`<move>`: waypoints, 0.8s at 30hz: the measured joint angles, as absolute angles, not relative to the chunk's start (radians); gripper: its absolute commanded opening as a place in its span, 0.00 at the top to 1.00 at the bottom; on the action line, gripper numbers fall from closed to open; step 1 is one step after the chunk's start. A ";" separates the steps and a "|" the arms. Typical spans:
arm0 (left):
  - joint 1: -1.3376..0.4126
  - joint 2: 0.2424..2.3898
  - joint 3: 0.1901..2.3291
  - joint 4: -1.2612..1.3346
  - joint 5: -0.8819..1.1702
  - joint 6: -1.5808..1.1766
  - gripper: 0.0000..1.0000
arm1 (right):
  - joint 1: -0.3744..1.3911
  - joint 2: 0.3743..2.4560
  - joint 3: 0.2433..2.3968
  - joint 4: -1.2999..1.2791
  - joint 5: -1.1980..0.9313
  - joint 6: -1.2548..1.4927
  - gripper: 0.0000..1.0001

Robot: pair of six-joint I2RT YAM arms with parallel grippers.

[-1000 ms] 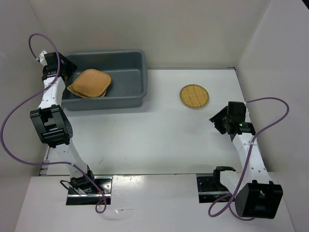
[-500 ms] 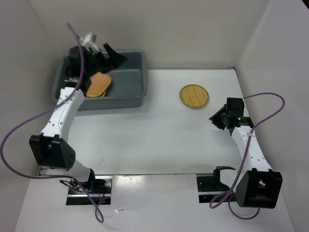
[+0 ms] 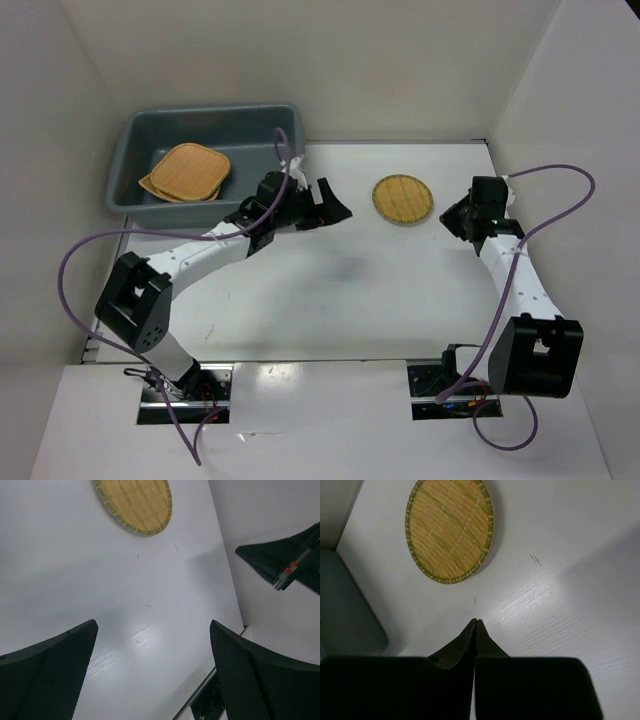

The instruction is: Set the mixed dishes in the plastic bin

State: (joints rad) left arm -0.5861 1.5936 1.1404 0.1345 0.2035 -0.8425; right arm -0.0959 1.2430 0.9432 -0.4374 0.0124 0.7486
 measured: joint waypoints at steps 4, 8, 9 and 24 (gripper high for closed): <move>-0.636 1.685 1.175 0.142 0.174 -0.845 0.01 | -0.088 1.317 0.994 -0.424 0.025 0.713 1.00; -0.672 1.800 1.256 0.143 0.121 -0.850 0.01 | -0.044 1.465 1.082 -0.404 0.045 0.665 1.00; -0.677 1.822 1.272 0.144 0.106 -0.854 0.02 | -0.034 1.494 1.096 -0.404 0.050 0.657 1.00; -0.715 2.187 1.573 0.204 -0.168 -1.034 0.27 | -0.015 1.743 1.284 -0.410 0.095 0.597 1.00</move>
State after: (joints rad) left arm -0.7151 2.1872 1.5726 0.2043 -0.1684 -1.0344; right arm -0.0147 1.7428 1.2842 -0.4095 0.0952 0.5972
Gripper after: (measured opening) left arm 0.733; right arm 0.001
